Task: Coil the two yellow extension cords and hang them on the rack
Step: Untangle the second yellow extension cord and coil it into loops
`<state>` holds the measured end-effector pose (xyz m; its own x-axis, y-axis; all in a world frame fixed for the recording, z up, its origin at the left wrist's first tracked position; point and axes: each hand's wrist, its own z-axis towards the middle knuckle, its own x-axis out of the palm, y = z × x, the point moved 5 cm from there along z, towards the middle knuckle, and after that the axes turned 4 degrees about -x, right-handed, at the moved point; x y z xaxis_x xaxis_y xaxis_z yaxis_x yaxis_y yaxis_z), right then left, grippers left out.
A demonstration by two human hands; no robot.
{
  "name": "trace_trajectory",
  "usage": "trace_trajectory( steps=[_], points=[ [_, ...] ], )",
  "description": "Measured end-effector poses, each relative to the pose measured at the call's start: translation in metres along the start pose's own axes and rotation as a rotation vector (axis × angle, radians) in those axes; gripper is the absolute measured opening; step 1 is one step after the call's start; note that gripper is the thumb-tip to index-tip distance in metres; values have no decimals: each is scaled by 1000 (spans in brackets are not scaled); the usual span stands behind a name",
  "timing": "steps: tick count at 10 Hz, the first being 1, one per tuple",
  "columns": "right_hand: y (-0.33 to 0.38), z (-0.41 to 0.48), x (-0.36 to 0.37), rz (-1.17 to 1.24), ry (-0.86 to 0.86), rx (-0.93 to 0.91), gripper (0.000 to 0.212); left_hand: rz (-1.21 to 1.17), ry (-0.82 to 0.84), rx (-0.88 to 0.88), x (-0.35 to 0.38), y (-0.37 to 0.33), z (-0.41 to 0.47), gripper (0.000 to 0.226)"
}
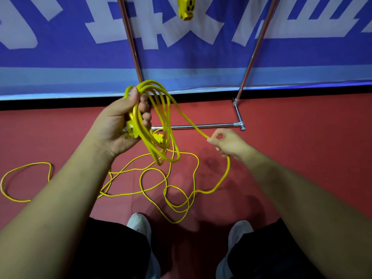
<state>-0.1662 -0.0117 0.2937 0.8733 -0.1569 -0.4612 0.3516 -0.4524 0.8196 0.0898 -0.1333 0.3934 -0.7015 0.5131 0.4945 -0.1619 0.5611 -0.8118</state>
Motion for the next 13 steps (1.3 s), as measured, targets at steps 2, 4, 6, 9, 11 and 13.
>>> trace_trajectory(
  steps=[2,4,6,9,11,13],
  points=[
    [61,-32,23,-530,397,-292,16,123,-82,84,29,-10,-15,18],
    [117,-85,22,-288,852,-339,16,318,-8,-158,55,23,-22,23],
    [133,-80,-1,396,651,-429,13,326,169,-331,74,45,-31,41],
    [87,-36,-32,180,310,-372,7,-64,331,-248,77,27,-29,22],
    [30,-13,-31,13,321,-242,4,-100,321,-237,67,21,-31,19],
    [51,-11,-44,434,22,-213,5,107,231,-287,59,24,-34,43]
  ],
)
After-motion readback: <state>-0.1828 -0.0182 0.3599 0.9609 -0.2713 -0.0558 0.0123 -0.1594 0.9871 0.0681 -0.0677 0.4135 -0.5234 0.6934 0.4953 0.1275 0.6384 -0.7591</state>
